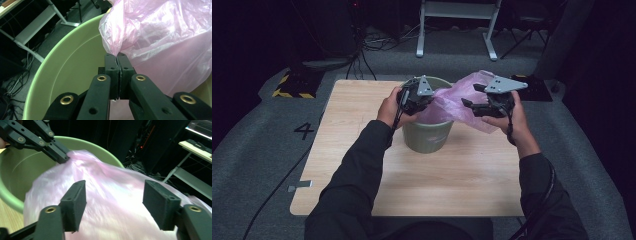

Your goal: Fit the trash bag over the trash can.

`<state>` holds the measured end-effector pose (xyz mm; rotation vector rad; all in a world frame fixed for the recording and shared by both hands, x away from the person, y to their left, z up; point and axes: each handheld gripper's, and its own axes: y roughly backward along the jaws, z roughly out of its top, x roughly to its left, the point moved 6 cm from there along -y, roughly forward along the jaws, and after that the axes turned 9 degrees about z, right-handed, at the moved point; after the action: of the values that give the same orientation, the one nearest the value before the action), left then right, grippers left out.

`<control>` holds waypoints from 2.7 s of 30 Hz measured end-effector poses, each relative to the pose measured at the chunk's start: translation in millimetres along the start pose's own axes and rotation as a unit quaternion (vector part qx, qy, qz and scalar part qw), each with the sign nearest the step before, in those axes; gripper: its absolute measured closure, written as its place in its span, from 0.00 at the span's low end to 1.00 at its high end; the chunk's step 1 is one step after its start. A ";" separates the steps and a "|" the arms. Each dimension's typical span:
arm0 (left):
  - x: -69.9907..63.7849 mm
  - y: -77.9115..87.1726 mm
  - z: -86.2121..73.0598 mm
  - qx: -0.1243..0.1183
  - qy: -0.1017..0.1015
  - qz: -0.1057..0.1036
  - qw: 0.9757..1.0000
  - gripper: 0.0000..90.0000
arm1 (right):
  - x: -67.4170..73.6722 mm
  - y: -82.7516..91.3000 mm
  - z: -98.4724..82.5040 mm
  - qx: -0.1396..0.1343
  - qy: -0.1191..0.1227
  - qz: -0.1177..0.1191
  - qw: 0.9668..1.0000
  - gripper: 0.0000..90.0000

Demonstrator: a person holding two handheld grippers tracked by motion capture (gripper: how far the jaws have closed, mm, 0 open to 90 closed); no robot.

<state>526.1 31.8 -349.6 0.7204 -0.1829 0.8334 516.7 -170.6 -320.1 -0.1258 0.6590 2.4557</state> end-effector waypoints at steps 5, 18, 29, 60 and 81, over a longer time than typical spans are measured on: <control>5.9 0.6 -6.4 0.003 0.005 0.005 1.000 0.98 | -12.7 21.9 -10.9 -0.021 -0.028 -0.015 0.999 0.35; 18.0 4.0 -20.7 0.004 0.020 0.013 1.000 0.98 | -23.7 54.2 -51.9 -0.040 -0.077 -0.026 0.996 0.28; 23.9 5.1 -29.2 0.001 0.034 0.008 0.999 0.97 | -43.7 38.9 -83.7 -0.017 -0.128 -0.028 0.991 0.23; 29.4 20.7 -23.5 -0.039 0.102 0.015 0.994 0.32 | -34.5 33.2 -64.8 -0.068 -0.090 -0.028 0.993 0.99; -23.3 57.7 17.1 -0.085 0.066 -0.052 0.993 0.21 | 41.7 22.3 7.2 -0.073 0.023 0.038 0.996 0.97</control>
<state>470.4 32.6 -317.0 0.5091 -0.0945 0.7541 470.2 -161.3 -314.0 -0.2174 0.5122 2.5803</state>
